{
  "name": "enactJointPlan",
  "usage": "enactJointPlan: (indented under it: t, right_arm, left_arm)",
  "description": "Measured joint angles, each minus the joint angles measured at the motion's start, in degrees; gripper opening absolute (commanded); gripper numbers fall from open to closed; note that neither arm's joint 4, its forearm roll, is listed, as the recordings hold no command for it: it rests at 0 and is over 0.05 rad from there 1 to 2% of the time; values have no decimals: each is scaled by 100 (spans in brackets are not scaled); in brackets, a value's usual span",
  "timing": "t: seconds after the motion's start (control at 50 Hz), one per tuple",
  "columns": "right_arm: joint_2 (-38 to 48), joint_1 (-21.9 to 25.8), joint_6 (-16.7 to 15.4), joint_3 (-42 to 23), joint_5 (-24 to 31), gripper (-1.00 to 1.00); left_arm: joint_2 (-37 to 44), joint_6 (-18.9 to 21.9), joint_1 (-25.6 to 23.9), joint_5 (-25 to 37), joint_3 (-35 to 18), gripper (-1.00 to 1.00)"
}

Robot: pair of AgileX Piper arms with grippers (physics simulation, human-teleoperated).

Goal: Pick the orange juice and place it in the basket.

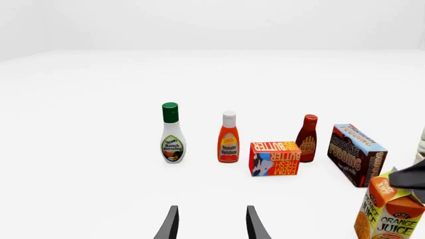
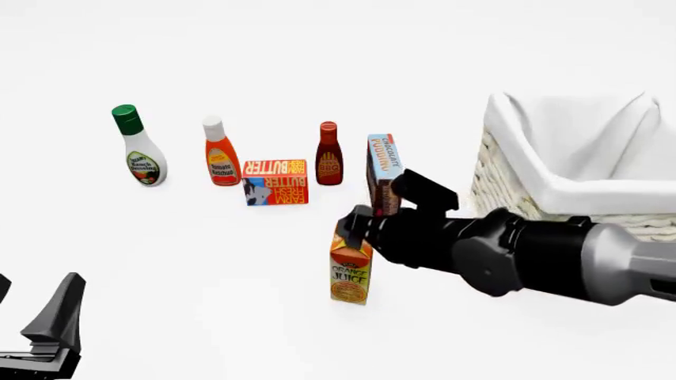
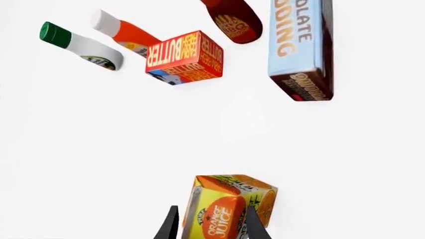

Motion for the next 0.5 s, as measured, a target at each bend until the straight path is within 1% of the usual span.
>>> enactJointPlan:
  t: [0.48,0.5]
  right_arm:
    - [165,129,174,85,-263,100]
    - [165,129,180,89,-273,-100]
  left_arm:
    - [-11,0,-2,17,-6,100]
    - [-12,0,-2,17,-6,100]
